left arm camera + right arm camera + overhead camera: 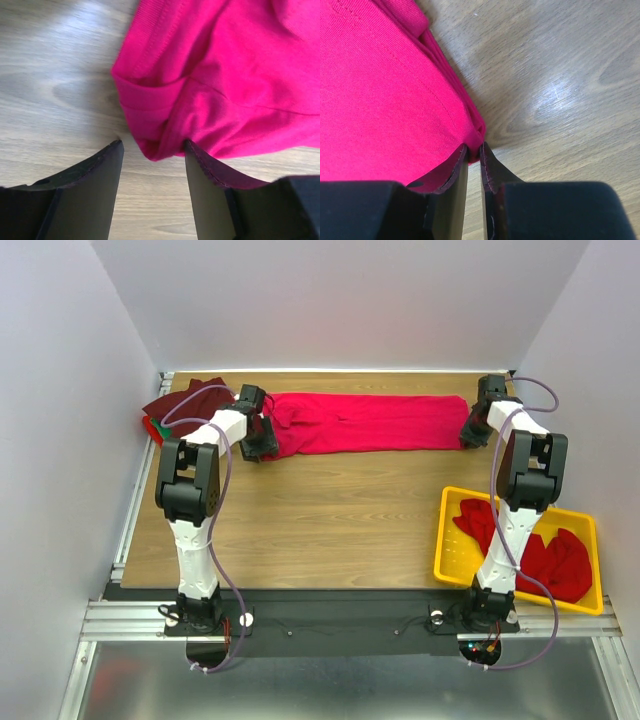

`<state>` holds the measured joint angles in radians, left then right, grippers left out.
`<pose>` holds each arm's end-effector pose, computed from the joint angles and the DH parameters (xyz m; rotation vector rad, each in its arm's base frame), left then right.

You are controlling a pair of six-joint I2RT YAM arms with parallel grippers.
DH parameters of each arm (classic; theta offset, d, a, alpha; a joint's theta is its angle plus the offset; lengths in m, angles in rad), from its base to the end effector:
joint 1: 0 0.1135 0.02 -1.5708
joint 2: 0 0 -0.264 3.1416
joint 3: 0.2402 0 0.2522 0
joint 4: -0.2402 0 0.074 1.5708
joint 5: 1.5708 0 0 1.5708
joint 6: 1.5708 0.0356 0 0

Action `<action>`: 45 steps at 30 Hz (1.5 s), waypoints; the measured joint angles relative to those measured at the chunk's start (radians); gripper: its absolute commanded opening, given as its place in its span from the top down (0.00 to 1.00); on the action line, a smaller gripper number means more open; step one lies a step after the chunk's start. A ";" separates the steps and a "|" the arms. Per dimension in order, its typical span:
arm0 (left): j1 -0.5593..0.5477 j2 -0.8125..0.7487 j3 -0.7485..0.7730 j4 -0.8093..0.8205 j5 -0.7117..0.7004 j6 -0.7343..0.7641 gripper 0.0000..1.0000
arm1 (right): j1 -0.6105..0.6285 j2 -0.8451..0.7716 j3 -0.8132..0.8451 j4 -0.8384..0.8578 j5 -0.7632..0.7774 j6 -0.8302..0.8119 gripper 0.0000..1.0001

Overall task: Fold and stack the t-shirts
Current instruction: Fold the tshirt

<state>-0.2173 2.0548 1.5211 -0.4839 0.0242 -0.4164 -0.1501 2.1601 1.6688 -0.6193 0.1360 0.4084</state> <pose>0.4313 -0.0961 0.1810 -0.2506 2.5991 -0.2610 0.4537 -0.0735 0.1724 0.7759 2.5516 -0.0997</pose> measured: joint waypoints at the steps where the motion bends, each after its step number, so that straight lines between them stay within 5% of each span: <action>1: -0.003 0.000 0.000 0.002 0.000 -0.002 0.48 | 0.000 0.000 0.000 0.000 0.000 0.000 0.81; 4: -0.006 0.002 -0.001 0.005 0.000 -0.001 0.72 | 0.000 0.000 0.000 0.000 0.000 0.000 0.88; 7: -0.006 0.005 -0.001 0.006 0.000 -0.003 0.87 | -0.001 -0.002 -0.002 0.001 0.002 0.000 1.00; 24: 0.030 0.005 0.071 -0.068 0.002 0.072 0.89 | -0.016 -0.013 -0.017 0.010 0.041 -0.049 1.00; 28: 0.029 0.005 0.071 -0.095 0.035 0.095 0.80 | -0.017 -0.013 -0.017 0.010 0.052 -0.062 1.00; 29: 0.029 0.005 0.071 -0.101 0.041 0.098 0.66 | -0.018 -0.013 -0.017 0.010 0.052 -0.064 1.00; 31: 0.029 0.005 0.071 -0.111 0.049 0.106 0.54 | -0.019 -0.016 -0.021 0.010 0.056 -0.072 0.97; 33: 0.030 0.005 0.071 -0.124 0.048 0.111 0.42 | -0.020 -0.026 -0.035 0.011 0.060 -0.079 0.84; 35: 0.030 0.005 0.071 -0.140 0.040 0.114 0.36 | -0.022 -0.038 -0.048 0.005 0.059 -0.092 0.61; 36: 0.030 0.005 0.071 -0.146 0.038 0.116 0.35 | -0.024 -0.042 -0.051 -0.004 0.059 -0.099 0.48; 38: 0.030 0.005 0.076 -0.173 0.026 0.113 0.34 | -0.028 -0.053 -0.054 -0.011 0.057 -0.106 0.41; 45: 0.015 0.005 0.241 -0.245 0.013 0.074 0.33 | -0.034 -0.134 -0.006 -0.047 -0.006 -0.130 0.36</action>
<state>-0.2024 2.0602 1.7618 -0.7292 0.0376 -0.3424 -0.1837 2.0262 1.6630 -0.6659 0.1299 0.2787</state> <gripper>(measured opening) 0.665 0.634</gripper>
